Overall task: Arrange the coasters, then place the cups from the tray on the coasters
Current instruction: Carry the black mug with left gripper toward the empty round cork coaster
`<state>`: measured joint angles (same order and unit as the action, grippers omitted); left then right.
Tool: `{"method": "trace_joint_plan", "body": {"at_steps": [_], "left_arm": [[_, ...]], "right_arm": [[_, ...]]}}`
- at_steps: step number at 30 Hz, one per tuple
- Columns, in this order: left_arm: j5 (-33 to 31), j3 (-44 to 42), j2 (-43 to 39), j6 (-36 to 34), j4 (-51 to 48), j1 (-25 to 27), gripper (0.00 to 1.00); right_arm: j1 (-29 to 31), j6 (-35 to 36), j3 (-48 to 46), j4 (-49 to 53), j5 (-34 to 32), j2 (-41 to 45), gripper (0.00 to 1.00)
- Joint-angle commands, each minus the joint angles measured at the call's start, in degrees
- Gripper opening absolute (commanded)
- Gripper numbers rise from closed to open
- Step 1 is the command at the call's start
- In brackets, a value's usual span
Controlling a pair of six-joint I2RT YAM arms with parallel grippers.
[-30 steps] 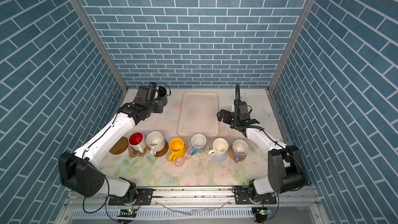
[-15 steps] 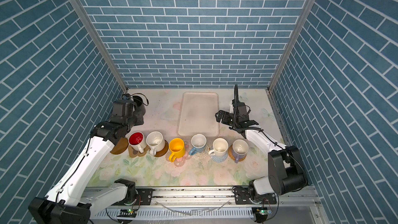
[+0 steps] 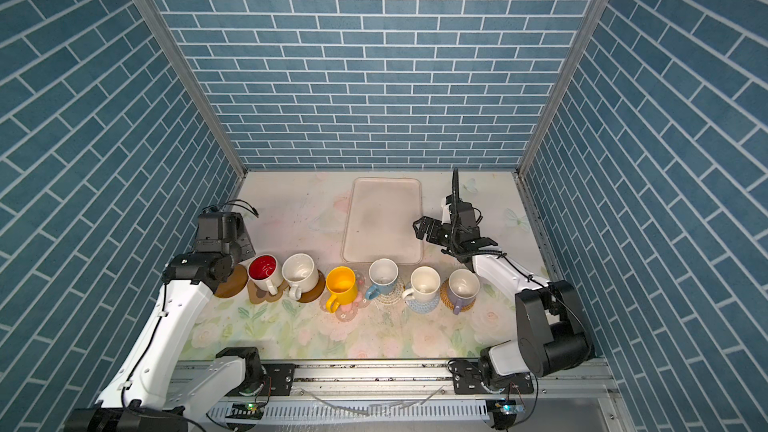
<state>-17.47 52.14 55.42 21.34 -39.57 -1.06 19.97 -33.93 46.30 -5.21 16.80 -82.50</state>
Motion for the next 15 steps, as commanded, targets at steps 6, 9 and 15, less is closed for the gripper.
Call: {"method": "trace_joint_plan", "body": {"at_steps": [6, 9, 15], "left_arm": [[-5.2, -6.0, -2.6, 7.2, 7.7, -2.3, 0.0], [-6.6, -8.5, -2.0, 9.6, 9.7, -2.4, 0.0], [-9.0, -11.1, -1.6, 11.7, 12.4, -2.4, 0.0]], "right_arm": [[0.9, -2.0, -1.4, -3.7, 2.7, -2.8, 0.98], [1.0, -1.8, -1.7, -3.4, 2.3, -2.4, 0.98], [1.1, -1.9, -1.7, -3.2, 2.5, -3.3, 0.98]]}}
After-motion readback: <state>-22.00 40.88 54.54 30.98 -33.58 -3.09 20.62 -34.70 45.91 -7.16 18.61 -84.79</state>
